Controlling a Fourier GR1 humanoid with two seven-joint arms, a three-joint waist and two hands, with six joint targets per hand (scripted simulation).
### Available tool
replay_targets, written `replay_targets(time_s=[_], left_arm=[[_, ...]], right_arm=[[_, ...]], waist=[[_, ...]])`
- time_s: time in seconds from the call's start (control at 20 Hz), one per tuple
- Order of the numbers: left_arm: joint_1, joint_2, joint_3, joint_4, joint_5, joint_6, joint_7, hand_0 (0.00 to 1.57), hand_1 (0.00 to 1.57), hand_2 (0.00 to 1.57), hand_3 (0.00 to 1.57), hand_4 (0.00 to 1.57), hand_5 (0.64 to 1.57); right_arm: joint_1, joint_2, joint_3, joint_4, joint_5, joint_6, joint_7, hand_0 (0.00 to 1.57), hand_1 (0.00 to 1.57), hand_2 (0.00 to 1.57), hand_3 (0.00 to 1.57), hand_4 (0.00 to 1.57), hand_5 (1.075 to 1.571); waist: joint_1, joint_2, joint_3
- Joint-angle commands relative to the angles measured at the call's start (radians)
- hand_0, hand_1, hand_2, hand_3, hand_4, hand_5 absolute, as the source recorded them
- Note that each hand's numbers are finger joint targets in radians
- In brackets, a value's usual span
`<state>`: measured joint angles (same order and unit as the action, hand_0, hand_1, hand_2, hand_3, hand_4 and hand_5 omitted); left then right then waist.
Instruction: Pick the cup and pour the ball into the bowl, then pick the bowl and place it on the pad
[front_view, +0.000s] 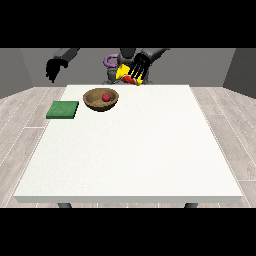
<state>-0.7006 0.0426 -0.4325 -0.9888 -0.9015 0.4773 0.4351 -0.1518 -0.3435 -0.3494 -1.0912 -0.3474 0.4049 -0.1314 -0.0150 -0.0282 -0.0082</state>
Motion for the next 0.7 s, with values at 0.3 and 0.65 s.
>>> replay_targets(time_s=[0.3, 0.65], left_arm=[[0.019, -0.022, 0.372, -0.388, 0.747, -0.126, -0.221, 0.00, 0.00, 0.00, 0.00, 0.00, 1.454], [0.037, 0.234, 0.640, -0.393, 1.129, -0.551, -0.328, 0.00, 0.00, 0.00, 0.00, 0.32, 1.497]], right_arm=[[-0.018, 0.069, -0.011, -0.006, 0.002, -0.097, -0.018, 0.00, 0.00, 0.00, 0.00, 0.62, 1.571], [-0.016, 0.126, -0.029, -0.031, 0.013, -0.186, -0.076, 0.00, 0.00, 0.00, 0.00, 0.00, 1.569]], waist=[[0.123, 0.103, -0.0060], [0.228, 0.195, 0.0047]])
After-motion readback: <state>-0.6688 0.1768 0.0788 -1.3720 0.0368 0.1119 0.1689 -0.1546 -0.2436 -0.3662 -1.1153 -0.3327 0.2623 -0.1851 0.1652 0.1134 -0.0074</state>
